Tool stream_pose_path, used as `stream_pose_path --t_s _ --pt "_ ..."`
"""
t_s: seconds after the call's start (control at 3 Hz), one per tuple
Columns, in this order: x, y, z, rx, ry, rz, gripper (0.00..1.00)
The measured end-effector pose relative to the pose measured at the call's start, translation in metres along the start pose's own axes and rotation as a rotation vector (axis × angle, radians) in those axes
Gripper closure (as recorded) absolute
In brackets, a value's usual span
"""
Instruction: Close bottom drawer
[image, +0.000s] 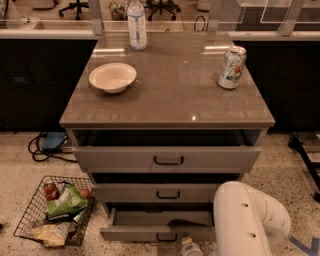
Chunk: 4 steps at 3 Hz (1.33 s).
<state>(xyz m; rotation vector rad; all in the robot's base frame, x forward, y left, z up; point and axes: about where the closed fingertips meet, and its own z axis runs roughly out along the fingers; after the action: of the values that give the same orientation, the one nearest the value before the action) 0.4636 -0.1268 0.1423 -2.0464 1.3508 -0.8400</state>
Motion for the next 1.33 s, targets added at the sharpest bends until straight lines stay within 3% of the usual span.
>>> stream_pose_path --t_s 0.33,0.67,1.0,1.33 --pt "-0.004 0.008 -0.017 -0.032 0.051 0.000 1.00" --pt "-0.024 0.005 -0.035 -0.114 0.088 -0.033 1.00" --pt "-0.040 0.002 -0.033 -0.229 0.086 -0.060 1.00" --pt "-0.036 0.012 -0.026 -0.352 0.115 -0.050 1.00"
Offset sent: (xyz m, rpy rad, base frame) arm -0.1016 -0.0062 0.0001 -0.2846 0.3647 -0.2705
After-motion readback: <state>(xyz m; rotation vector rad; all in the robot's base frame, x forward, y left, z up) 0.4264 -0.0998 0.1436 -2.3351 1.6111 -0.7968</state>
